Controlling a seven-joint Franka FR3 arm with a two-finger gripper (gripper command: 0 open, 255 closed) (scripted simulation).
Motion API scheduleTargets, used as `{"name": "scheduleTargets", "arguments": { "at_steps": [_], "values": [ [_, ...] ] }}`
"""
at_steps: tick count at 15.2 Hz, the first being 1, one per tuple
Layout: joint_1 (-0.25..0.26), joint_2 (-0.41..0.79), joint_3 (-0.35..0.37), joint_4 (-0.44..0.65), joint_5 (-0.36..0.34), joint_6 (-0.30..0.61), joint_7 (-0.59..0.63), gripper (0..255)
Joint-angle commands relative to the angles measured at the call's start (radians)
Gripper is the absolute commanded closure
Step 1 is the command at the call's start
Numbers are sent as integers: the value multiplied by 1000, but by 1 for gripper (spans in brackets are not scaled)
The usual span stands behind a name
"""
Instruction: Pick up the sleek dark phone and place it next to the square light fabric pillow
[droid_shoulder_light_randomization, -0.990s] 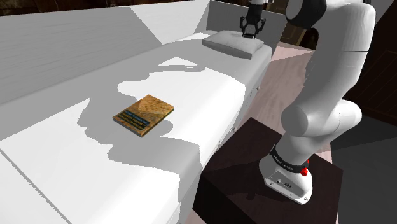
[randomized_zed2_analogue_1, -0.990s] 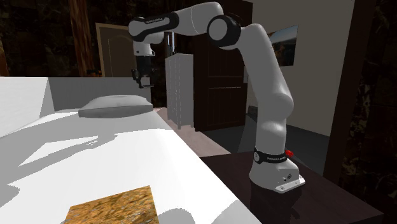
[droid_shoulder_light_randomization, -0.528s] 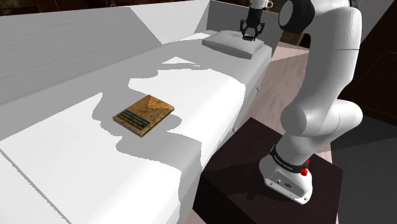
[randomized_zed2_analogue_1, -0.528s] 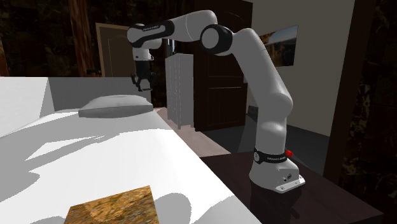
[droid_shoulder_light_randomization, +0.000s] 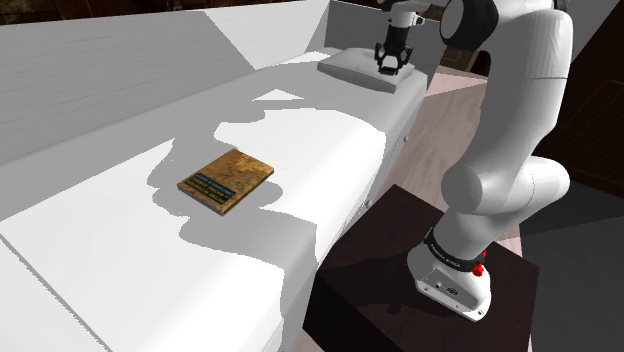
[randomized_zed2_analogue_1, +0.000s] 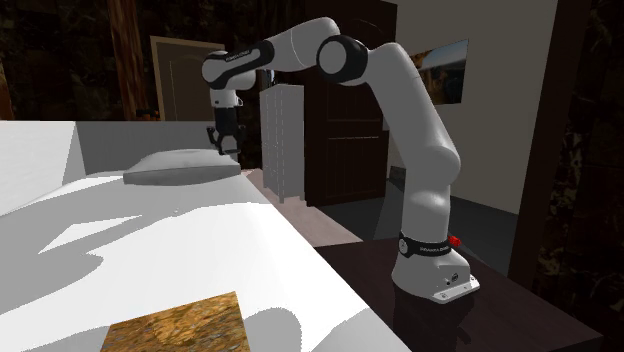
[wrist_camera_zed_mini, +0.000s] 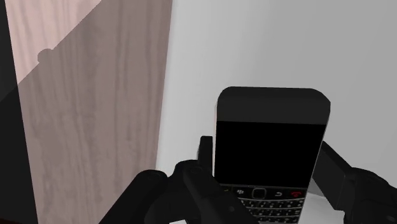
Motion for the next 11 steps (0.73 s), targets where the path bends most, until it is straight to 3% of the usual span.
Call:
{"name": "scheduleTargets", "arguments": {
  "at_steps": [1,11],
  "values": [
    [0,7,1,-17,1,25,0,255],
    [3,22,3,-128,3,151,4,255]
  ]
}}
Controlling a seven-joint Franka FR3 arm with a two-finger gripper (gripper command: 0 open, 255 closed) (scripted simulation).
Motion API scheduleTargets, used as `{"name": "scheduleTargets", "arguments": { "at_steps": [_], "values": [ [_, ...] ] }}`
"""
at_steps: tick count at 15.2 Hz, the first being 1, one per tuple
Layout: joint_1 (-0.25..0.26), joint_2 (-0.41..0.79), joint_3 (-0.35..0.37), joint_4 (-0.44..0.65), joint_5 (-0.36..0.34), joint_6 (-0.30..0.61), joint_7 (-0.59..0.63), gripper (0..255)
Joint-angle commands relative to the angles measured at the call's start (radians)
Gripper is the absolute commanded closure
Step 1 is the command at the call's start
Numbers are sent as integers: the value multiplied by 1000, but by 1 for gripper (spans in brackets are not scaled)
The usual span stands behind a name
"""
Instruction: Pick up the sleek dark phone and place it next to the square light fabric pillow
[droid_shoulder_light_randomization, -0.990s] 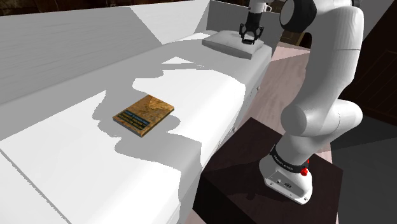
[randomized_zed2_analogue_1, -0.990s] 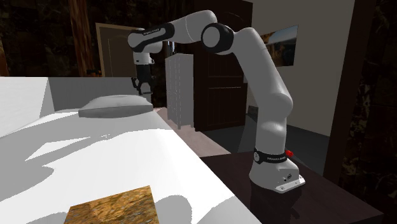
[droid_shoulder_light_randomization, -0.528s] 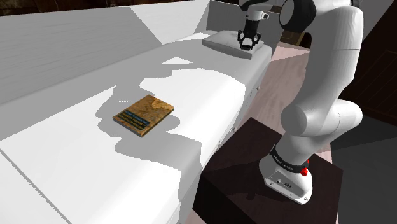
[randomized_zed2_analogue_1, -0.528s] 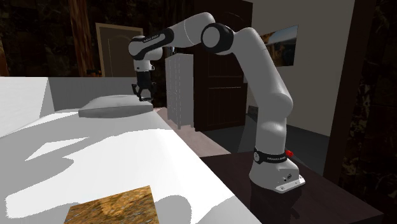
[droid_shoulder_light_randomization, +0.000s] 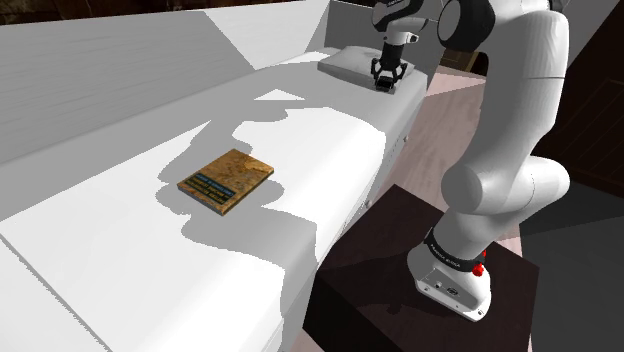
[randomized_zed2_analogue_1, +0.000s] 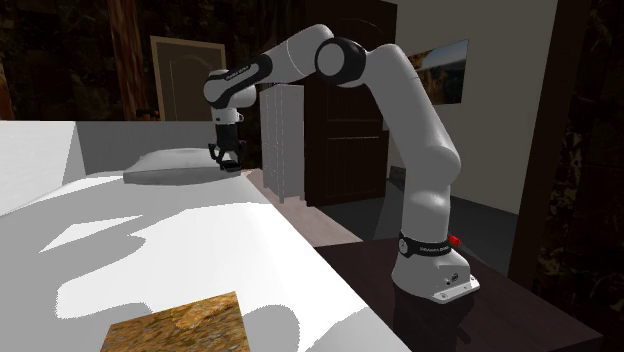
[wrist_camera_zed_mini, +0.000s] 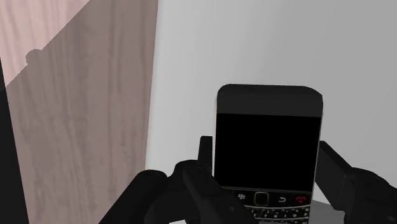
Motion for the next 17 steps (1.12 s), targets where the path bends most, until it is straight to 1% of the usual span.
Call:
{"name": "scheduleTargets", "arguments": {
  "at_steps": [1,12,17],
  "values": [
    [1,6,1,-18,1,23,1,255],
    [0,51,5,-99,7,149,2,255],
    [0,51,5,-99,7,149,2,255]
  ]
}}
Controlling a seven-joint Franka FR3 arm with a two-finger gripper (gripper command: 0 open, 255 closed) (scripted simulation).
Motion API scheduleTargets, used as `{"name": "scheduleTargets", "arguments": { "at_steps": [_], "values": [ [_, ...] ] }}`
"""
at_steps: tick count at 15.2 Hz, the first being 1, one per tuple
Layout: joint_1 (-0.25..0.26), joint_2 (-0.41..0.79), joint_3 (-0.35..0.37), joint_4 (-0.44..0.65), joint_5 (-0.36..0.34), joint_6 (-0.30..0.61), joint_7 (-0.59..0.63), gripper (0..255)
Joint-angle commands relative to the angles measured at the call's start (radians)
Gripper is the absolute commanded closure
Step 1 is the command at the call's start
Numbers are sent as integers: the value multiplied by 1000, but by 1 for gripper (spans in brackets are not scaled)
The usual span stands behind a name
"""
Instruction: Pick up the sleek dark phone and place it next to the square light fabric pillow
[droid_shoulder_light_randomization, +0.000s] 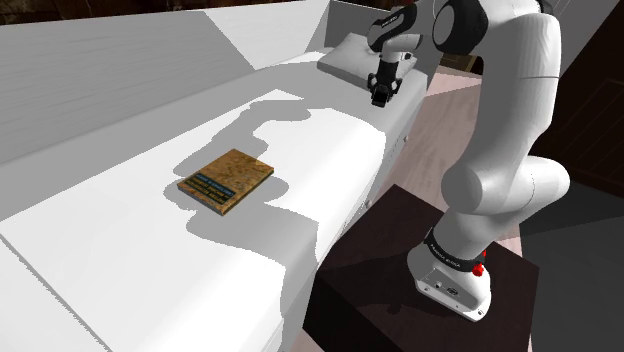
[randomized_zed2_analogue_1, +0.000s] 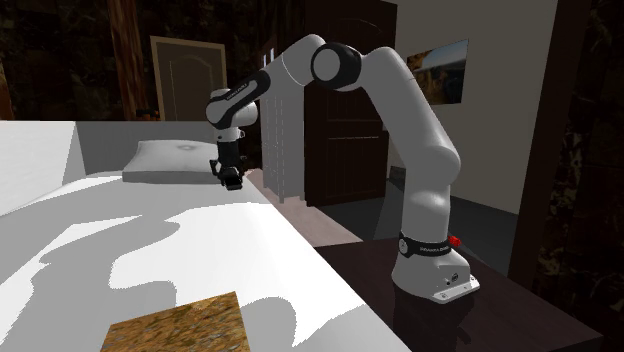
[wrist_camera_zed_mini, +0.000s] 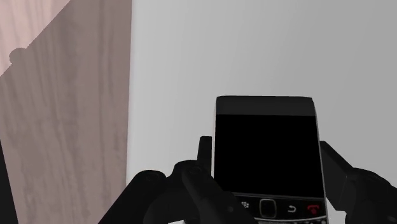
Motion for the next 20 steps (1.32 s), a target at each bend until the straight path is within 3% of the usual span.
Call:
{"name": "scheduleTargets", "arguments": {
  "at_steps": [1,2,3,8,12,20],
  "values": [
    [2,8,3,-2,2,-4,0,255],
    [2,8,3,-2,2,-4,0,255],
    [4,2,3,-12,1,-1,2,0],
    [2,8,3,-2,2,-4,0,0],
    [6,-31,1,66,-4,-112,3,0],
    [6,-31,1,66,-4,-112,3,0]
  ]
}}
